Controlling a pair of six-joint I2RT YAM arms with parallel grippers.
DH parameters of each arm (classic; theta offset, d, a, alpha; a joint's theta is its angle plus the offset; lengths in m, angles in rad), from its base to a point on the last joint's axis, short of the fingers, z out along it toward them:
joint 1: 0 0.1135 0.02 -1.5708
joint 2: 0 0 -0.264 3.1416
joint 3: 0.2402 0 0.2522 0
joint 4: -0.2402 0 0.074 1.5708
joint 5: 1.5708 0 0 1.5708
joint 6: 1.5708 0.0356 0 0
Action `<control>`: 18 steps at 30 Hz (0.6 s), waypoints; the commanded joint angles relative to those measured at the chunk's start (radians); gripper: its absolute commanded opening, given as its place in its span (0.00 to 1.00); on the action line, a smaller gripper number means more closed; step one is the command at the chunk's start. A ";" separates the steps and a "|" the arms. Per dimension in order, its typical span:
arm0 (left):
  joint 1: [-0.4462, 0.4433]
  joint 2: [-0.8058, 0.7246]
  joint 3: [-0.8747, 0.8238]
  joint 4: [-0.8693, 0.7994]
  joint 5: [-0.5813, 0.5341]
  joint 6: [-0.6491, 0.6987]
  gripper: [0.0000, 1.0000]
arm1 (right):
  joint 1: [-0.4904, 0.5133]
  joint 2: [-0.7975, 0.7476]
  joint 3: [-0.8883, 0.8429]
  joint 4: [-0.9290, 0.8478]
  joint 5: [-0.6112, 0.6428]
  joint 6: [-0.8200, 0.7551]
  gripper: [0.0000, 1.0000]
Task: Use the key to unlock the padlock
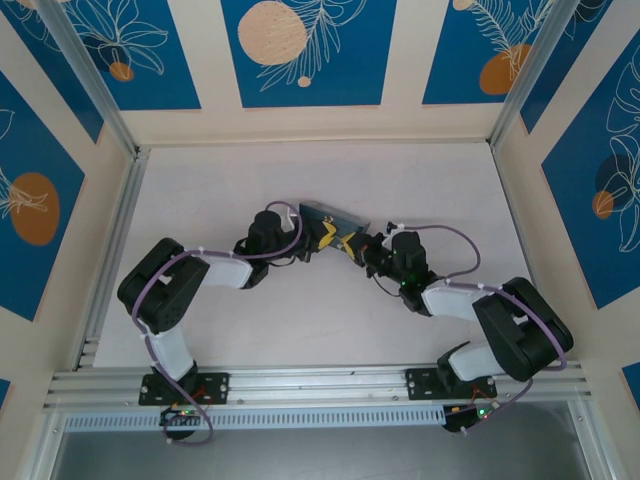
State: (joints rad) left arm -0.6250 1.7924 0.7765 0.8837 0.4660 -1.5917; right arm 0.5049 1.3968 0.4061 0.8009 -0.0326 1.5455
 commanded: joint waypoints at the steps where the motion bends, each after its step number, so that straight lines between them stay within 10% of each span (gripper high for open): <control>1: -0.009 -0.022 -0.010 0.041 -0.011 -0.001 0.00 | 0.007 0.010 0.032 0.031 0.024 0.007 0.00; 18: -0.016 -0.017 -0.003 0.046 -0.010 -0.006 0.00 | 0.008 0.083 0.056 0.061 0.024 0.012 0.00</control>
State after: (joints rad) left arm -0.6266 1.7924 0.7746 0.8791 0.4343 -1.5925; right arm 0.5049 1.4593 0.4385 0.8314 -0.0292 1.5490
